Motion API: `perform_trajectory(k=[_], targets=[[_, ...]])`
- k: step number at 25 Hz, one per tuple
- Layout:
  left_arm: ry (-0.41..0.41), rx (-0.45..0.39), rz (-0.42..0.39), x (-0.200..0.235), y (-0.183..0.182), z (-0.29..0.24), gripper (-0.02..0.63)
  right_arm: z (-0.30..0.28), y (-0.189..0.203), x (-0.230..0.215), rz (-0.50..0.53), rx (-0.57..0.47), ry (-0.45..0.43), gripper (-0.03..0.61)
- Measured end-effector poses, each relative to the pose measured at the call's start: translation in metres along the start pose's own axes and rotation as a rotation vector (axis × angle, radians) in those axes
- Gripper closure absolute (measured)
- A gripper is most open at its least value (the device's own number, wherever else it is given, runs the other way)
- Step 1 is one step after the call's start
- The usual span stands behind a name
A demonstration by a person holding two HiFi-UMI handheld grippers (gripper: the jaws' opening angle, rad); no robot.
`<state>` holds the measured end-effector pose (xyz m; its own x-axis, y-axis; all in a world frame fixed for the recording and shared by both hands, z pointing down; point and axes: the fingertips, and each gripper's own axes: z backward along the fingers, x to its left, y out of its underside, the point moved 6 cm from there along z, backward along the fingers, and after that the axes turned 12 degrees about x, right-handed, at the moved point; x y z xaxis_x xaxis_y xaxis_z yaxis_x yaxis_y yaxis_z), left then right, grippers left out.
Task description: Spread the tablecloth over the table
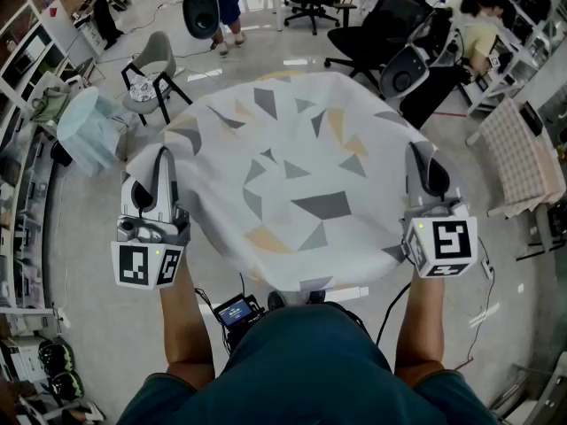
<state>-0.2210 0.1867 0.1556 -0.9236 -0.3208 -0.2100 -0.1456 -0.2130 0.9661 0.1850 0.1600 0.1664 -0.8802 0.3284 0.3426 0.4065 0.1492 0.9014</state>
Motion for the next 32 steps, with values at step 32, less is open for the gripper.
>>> perform_trajectory(k=[32], targets=[[0.069,-0.029,0.014,0.011,-0.006,0.018,0.614,0.036,-0.007,0.018,-0.049,0.005,0.076,0.566]])
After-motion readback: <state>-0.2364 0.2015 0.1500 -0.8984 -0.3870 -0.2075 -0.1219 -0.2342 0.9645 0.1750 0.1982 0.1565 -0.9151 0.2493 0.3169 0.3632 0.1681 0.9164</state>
